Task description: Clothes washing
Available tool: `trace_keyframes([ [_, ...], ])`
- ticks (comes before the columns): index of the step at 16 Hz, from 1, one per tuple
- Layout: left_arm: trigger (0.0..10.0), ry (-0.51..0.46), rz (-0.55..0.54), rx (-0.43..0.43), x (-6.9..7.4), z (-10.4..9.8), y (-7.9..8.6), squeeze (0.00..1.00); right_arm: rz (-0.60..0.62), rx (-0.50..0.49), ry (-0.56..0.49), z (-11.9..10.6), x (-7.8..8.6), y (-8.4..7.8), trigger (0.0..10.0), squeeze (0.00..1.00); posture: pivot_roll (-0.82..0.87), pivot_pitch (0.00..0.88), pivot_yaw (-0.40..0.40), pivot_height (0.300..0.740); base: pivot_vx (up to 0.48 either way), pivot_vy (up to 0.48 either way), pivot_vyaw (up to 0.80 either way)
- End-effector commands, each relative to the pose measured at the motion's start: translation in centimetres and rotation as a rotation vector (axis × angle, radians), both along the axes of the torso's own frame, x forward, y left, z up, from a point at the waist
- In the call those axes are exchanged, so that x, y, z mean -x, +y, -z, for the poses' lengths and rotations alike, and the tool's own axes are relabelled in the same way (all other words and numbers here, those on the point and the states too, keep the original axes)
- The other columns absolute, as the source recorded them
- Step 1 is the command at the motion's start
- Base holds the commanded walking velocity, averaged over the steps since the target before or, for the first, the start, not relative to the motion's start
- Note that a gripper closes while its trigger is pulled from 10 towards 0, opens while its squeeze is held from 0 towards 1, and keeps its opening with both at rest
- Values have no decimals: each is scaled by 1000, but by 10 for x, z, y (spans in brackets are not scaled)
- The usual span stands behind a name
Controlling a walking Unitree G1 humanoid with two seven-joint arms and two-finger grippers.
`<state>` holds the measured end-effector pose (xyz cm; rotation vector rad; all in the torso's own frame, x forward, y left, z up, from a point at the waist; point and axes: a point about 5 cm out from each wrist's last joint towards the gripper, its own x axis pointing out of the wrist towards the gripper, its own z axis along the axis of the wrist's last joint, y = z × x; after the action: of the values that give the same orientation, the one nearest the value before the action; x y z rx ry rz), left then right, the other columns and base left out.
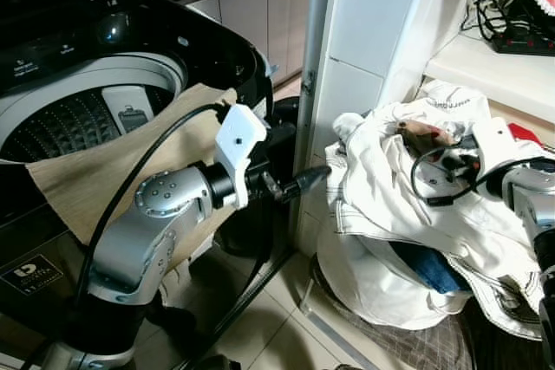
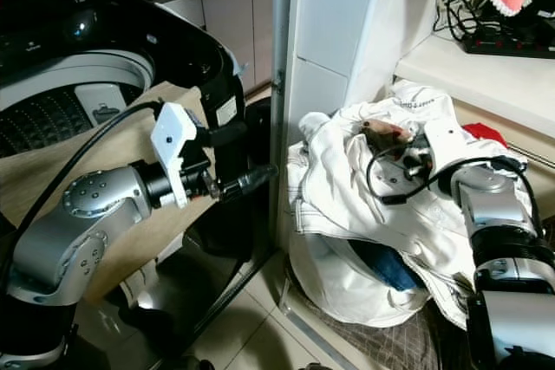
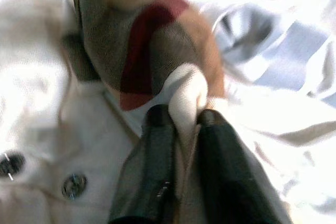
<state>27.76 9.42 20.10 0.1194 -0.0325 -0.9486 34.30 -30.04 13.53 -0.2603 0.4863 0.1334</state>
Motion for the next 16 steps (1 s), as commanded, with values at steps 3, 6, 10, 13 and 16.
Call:
trace_keyframes([
  [3, 10000, -107, -167, 40, -15, -9, 5, 0, 3, -229, -243, -62, -5, 1, 0, 0, -79, 0, 33, 740, 0, 0, 0],
  [6, 10000, -117, -181, 114, -22, -21, 5, 0, -165, -531, -431, -123, 4, 29, 0, 0, -86, 0, 37, 740, 0, 0, 0],
  [10, 10000, -173, -124, 211, -25, -51, -12, 0, -373, -836, -653, -202, 29, 59, 0, 0, -89, 0, 31, 740, 0, 0, 0],
  [13, 10000, -126, -10, 440, -23, -79, -36, 1000, -507, -1012, -681, -222, 46, 80, 0, 0, -92, 0, 27, 740, 0, 0, 0],
  [16, 10000, -121, 50, 450, -21, -79, -58, 1000, -504, -1034, -595, -208, 49, 96, 0, 0, -94, 0, 28, 740, 0, 0, 0],
])
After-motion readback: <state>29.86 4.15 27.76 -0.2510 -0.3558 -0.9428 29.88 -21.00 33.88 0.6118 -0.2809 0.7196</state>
